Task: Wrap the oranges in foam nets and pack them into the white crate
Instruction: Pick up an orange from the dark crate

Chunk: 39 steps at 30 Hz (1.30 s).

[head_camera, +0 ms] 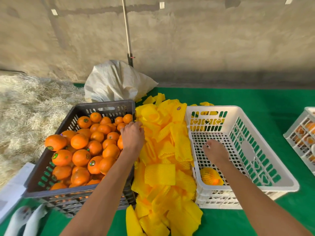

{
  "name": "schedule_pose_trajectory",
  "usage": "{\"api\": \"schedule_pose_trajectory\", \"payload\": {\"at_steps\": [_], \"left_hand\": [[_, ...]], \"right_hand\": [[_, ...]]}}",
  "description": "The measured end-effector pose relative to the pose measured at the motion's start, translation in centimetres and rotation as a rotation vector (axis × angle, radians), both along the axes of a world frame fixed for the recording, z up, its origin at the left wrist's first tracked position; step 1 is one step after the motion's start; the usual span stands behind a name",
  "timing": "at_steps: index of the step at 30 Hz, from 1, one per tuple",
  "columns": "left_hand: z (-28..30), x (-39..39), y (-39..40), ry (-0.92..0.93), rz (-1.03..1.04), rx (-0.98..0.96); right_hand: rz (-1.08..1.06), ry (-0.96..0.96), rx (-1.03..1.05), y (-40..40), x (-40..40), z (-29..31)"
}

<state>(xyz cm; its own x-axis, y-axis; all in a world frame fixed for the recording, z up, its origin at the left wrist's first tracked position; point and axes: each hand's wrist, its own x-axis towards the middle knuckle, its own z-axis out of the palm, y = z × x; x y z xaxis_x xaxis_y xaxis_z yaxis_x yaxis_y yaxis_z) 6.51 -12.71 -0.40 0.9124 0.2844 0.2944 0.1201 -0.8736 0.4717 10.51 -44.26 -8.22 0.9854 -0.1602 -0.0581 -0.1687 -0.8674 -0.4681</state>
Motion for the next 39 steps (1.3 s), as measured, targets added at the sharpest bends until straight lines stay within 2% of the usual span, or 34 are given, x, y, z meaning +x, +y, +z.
{"api": "schedule_pose_trajectory", "payload": {"at_steps": [3,5,6,8,11,14,15,17,19,21,24,26,30,35,37,39], "left_hand": [[0.4,0.1,0.2,-0.080,-0.050,-0.105],[0.9,0.0,0.0,-0.152,-0.051,-0.210],[1.3,-0.1,-0.1,-0.177,-0.037,-0.267],[1.9,-0.2,-0.2,-0.209,-0.019,-0.397],[2.5,-0.6,0.1,-0.229,-0.040,-0.620],[2.8,-1.5,1.4,-0.187,-0.100,-0.942],[2.7,-1.9,2.3,-0.177,-0.120,-0.985],[2.3,-2.5,3.8,-0.150,-0.142,-0.912],[1.3,-3.3,5.9,-0.078,-0.098,-0.705],[0.0,-3.8,8.1,0.083,-0.026,-0.486],[-2.0,-4.7,10.4,0.424,0.036,-0.117],[-3.2,-5.1,10.6,0.545,0.060,0.034],[-4.1,-4.5,10.7,0.508,0.085,0.058],[-2.9,-3.0,11.3,0.605,0.065,0.020],[-2.6,-3.2,11.4,0.550,0.079,-0.007],[-2.1,-3.8,11.3,0.381,0.125,-0.101]], "right_hand": [[0.053,-0.378,0.157,3.0,0.8,4.0],[0.192,-0.538,0.295,5.6,0.6,6.7],[0.273,-0.559,0.377,7.0,0.2,7.9],[0.406,-0.462,0.507,9.9,-0.6,9.6],[0.485,-0.303,0.495,13.7,-1.6,10.1],[0.459,-0.321,0.474,16.2,-1.8,10.0],[0.454,-0.343,0.474,17.0,-1.8,9.9],[0.433,-0.372,0.465,17.7,-1.7,9.8],[0.414,-0.384,0.457,18.5,-1.7,9.9],[0.407,-0.405,0.443,19.3,-1.7,9.9],[0.419,-0.412,0.433,20.5,-1.8,9.9],[0.428,-0.412,0.420,21.1,-1.9,9.8],[0.430,-0.415,0.406,21.8,-2.1,9.6],[0.425,-0.406,0.359,21.8,-1.9,9.8],[0.413,-0.414,0.337,21.7,-1.9,10.0],[0.374,-0.430,0.295,21.6,-2.0,10.2]]}}
